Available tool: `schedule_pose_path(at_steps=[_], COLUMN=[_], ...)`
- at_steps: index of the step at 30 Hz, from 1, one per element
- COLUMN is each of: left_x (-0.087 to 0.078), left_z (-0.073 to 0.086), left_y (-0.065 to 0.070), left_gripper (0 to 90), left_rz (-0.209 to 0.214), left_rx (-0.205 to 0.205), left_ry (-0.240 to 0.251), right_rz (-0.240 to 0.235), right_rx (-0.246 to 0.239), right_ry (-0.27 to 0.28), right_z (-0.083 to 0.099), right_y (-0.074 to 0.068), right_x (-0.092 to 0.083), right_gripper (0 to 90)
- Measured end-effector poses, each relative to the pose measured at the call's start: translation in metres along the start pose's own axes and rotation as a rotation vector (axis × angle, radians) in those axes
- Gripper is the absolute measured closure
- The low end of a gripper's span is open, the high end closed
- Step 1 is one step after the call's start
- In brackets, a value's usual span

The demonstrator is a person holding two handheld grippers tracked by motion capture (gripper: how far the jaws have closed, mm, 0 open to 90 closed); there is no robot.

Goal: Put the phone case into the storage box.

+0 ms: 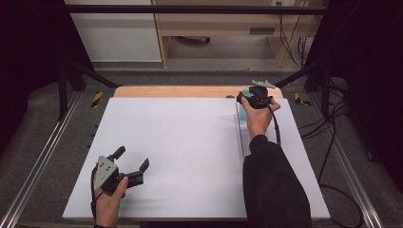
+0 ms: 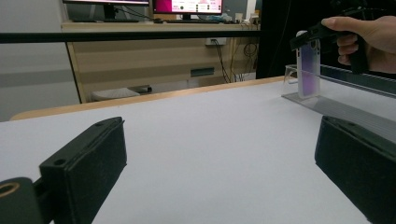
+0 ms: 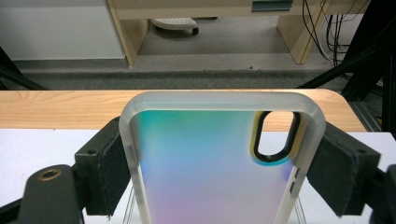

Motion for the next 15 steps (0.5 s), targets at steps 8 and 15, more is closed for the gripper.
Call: schedule_pose_path(at_steps=[8,15], left_x=[0.0003,0.0003], left_z=[0.0001,-0.0002], left_y=[0.0010,0.0023], left_gripper=[1.6,1.6], left_rz=[0.001,0.006], left_rx=[0.005,0.006], left_ry=[-0.002,0.000], right_rz=[-0.001,0.000], right_rx=[0.005,0.006], right_ry=[0.002,0.004], right_z=[0.0004,0.0000], right_y=[0.0002,0.0012], right_x=[0.0016,0.0009], right_gripper=[17.6,17.6])
Point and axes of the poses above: each handheld gripper's, and its own axes: x roughly forward along the jaws, z roughly out of its underside, y roughly to its right, the point moved 4 cm from there along x, roughly forward along the jaws, and after that the axes turned 13 degrees about -z, right-handed, at the moved point
